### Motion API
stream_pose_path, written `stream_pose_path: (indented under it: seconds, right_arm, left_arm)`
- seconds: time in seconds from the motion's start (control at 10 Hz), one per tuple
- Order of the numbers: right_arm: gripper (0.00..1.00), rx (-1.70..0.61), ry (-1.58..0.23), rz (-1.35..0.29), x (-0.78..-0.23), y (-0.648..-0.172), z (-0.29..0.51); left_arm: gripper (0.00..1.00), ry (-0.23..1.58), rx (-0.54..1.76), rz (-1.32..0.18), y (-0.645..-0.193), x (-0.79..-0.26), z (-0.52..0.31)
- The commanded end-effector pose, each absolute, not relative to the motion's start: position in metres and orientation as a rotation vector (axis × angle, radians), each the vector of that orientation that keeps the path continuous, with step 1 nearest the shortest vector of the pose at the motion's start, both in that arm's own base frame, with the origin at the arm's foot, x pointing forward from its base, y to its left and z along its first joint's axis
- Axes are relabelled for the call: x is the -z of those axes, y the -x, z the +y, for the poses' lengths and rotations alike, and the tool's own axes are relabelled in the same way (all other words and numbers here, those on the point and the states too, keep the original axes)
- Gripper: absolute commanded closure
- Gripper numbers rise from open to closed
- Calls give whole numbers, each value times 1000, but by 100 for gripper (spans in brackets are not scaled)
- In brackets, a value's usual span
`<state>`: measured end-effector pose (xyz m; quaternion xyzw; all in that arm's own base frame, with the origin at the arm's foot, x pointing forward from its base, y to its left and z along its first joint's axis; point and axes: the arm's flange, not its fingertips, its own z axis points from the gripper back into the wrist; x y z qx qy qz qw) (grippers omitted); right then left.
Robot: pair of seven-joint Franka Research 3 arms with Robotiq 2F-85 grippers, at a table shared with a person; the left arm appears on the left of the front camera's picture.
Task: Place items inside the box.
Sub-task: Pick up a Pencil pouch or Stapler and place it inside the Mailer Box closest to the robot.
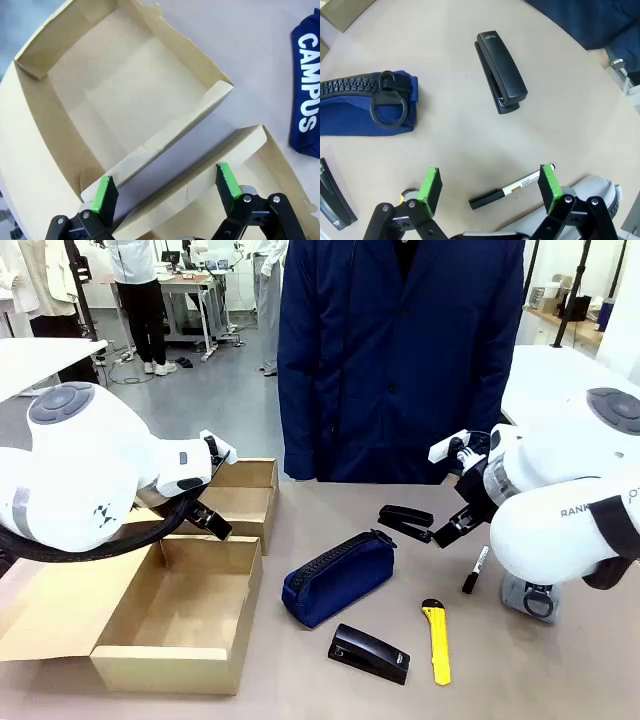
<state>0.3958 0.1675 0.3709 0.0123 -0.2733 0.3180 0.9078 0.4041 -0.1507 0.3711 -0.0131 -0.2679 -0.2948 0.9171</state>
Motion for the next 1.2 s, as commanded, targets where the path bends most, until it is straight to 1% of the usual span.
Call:
stream_pose_path:
  seconds: [0.0, 1.1]
  right_arm:
    - [0, -656, -25, -564, -371, -396, 168]
    - [0, -656, -25, -564, -371, -396, 168]
  left_arm:
    - [0, 27, 607, -551, -404, -371, -151]
    - [0, 27, 607, -551, -404, -371, -151]
